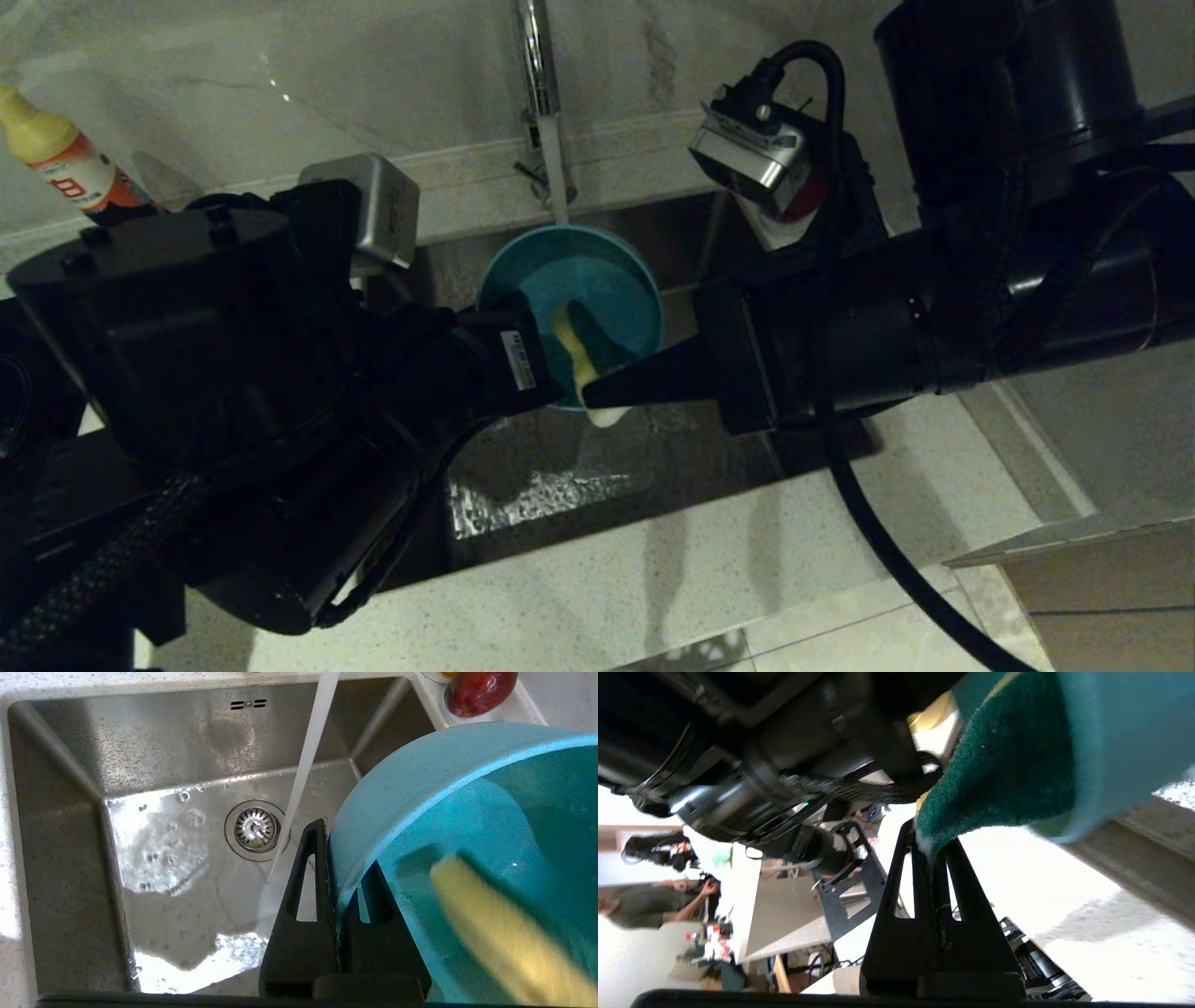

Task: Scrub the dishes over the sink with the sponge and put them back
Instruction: Wipe the bowl

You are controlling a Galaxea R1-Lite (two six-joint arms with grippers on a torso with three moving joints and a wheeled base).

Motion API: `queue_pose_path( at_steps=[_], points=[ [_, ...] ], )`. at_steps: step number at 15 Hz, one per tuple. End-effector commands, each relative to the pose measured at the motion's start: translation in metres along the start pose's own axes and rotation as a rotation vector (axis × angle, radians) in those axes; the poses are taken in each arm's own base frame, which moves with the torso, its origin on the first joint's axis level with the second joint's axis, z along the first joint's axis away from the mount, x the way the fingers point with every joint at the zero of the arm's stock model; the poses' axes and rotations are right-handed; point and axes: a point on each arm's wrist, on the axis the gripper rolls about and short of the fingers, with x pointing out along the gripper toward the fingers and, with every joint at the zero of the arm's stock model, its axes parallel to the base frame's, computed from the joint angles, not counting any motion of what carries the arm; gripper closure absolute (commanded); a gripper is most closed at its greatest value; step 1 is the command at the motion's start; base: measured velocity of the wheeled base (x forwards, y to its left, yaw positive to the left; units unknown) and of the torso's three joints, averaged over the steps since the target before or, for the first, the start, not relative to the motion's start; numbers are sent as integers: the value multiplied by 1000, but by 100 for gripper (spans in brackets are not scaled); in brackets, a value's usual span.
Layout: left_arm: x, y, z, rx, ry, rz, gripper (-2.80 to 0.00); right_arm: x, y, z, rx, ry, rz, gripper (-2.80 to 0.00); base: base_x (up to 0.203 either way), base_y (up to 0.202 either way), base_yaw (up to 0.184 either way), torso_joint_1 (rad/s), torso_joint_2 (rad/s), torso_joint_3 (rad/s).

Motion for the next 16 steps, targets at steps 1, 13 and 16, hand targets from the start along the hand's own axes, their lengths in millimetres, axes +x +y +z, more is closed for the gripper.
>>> queue_pose_path(
  at_steps=[1,13,16],
  points=[
    [1,-1,2,-7,-8,3,0,5,4,-3,-1,20,15,0,0,0,0,0,0,0],
    [2,-1,3,-9,-10,5,0,-1,-1,4,0,-16,0,0,0,0,0,0,0,0],
    [1,0,3,-5,-8,8,0,-18,-5,10,2,-60,-25,0,0,0,0,0,0,0]
  ],
)
